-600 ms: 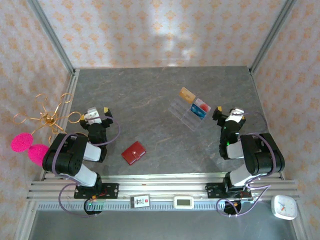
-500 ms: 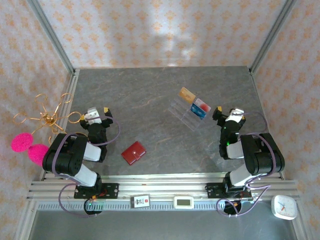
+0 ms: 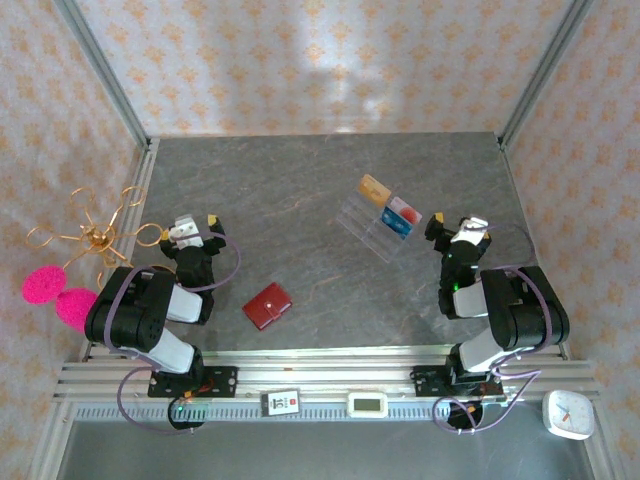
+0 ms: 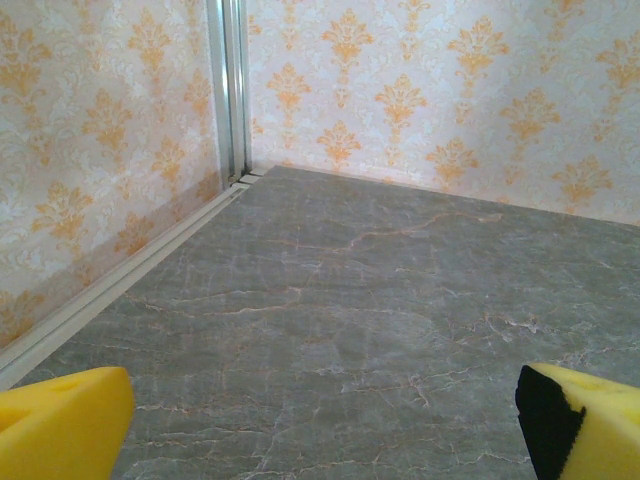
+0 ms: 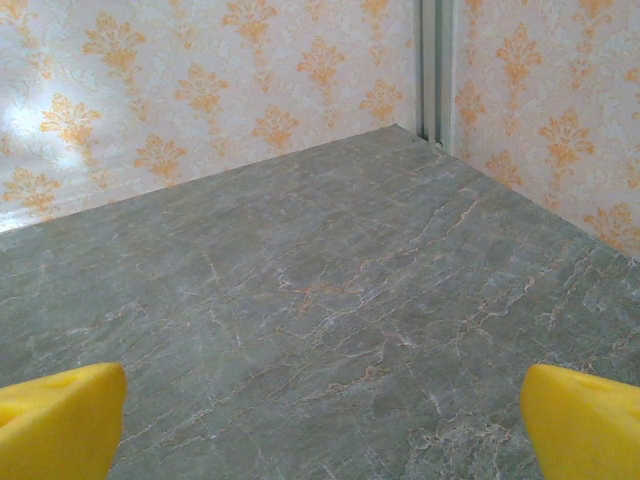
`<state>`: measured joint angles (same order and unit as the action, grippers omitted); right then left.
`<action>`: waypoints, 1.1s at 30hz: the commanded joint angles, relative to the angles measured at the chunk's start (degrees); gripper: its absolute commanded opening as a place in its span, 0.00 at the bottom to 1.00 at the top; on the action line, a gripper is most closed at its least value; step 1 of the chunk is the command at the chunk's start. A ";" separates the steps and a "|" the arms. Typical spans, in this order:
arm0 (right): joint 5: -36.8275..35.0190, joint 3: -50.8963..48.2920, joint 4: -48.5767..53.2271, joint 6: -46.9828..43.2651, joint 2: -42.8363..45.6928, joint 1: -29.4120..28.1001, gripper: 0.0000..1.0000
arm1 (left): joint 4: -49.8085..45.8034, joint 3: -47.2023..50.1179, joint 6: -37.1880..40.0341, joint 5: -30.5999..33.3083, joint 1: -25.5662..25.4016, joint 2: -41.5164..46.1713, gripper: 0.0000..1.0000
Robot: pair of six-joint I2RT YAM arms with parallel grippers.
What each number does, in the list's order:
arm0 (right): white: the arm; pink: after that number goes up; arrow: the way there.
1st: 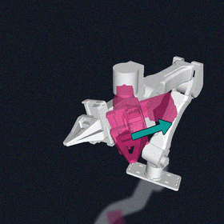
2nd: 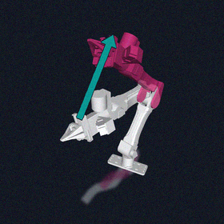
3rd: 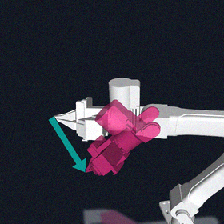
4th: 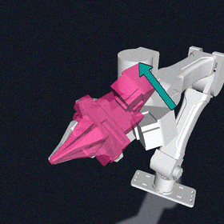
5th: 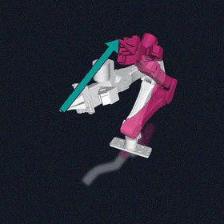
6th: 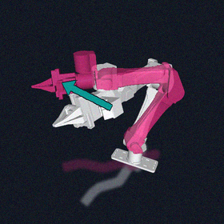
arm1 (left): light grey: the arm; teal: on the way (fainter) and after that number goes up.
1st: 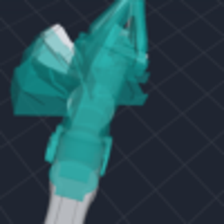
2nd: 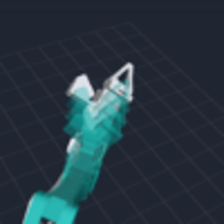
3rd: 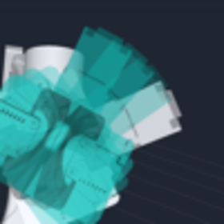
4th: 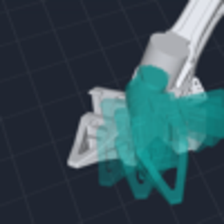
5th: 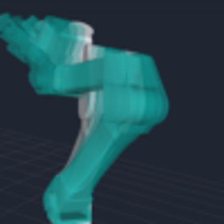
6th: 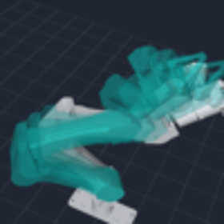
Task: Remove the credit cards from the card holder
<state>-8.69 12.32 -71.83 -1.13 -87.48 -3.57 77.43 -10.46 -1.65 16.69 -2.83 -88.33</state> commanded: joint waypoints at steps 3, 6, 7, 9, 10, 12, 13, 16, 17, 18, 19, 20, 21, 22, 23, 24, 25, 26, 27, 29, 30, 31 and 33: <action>0.19 0.10 -0.50 0.40 0.38 0.15 1.00 | 1.15 -0.70 -0.62 -0.88 0.37 0.00 1.00; 0.25 0.16 -0.50 0.37 0.36 0.15 1.00 | 1.19 -0.70 -0.59 -0.95 0.37 0.01 1.00; 0.19 0.13 -0.57 0.49 0.38 0.15 1.00 | 1.15 -0.70 -0.56 -0.96 0.38 0.00 1.00; 0.17 0.09 -0.50 0.50 0.38 0.13 1.00 | 1.19 -0.70 -0.63 -0.94 0.37 0.00 1.00; 0.17 0.11 -0.50 0.43 0.35 0.15 1.00 | 1.15 -0.70 -0.63 -0.92 0.37 0.03 1.00; 0.25 0.00 -0.50 0.48 0.34 0.10 1.00 | 1.15 -0.70 -0.63 -0.90 0.37 0.01 1.00; 0.28 0.04 -0.58 0.50 0.38 0.15 1.00 | 1.15 -0.70 -0.59 -0.89 0.37 0.00 1.00; 0.21 0.05 -0.58 0.44 0.38 0.15 1.00 | 1.17 -0.70 -0.60 -0.87 0.37 0.01 1.00; 0.18 0.01 -0.51 0.46 0.38 0.15 1.00 | 1.21 -0.70 -0.62 -0.90 0.37 0.00 1.00; 0.16 0.11 -0.59 0.43 0.38 0.15 1.00 | 1.19 -0.68 -0.63 -0.94 0.37 0.01 1.00; 0.16 0.00 -0.59 0.47 0.38 0.15 1.00 | 1.15 -0.70 -0.63 -0.95 0.41 0.00 1.00; 0.19 0.08 -0.50 0.47 0.36 0.15 1.00 | 1.08 -0.70 -0.62 -0.94 0.41 0.05 1.00; 0.21 0.20 -0.42 0.55 0.24 0.15 1.00 | 1.02 -0.77 -0.61 -0.95 0.49 0.02 1.00; 0.28 0.17 -0.26 0.58 0.26 0.15 1.00 | 0.96 -0.79 -0.72 -1.04 0.46 0.01 1.00; 0.29 0.30 -0.16 0.64 0.25 0.10 1.00 | 0.79 -0.79 -0.72 -1.05 0.46 0.00 1.00; 0.50 0.38 -0.14 0.68 0.24 0.23 1.00 | 0.89 -0.79 -0.72 -1.08 0.48 0.00 1.00; 0.59 0.20 -0.19 0.64 0.42 0.30 1.00 | 1.05 -0.71 -0.72 -0.86 0.46 0.00 1.00; 0.26 0.11 -0.62 0.65 0.56 0.32 1.00 | 1.65 -0.62 -0.55 1.20 0.16 0.32 1.00; -0.20 0.54 1.12 0.89 1.52 0.25 1.00 | -0.79 -0.70 -0.84 2.77 -0.72 2.08 0.99; -1.84 3.65 10.52 1.55 5.23 0.23 1.00 | 1.77 1.01 2.13 4.10 -2.32 4.26 0.99; -2.25 5.62 15.39 1.91 7.14 0.28 1.00 | 1.43 1.31 2.97 10.50 -4.99 6.15 0.99; -1.90 6.47 17.69 1.91 8.26 0.23 1.00 | -0.05 1.11 3.52 13.57 -6.31 8.18 0.99; -3.26 8.20 22.93 3.88 10.45 -0.02 1.00 | -6.61 -0.06 3.06 15.21 -7.36 13.34 0.99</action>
<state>-9.28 17.30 -58.89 0.10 -80.66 -3.57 75.13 -9.82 0.08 24.34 -8.82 -80.27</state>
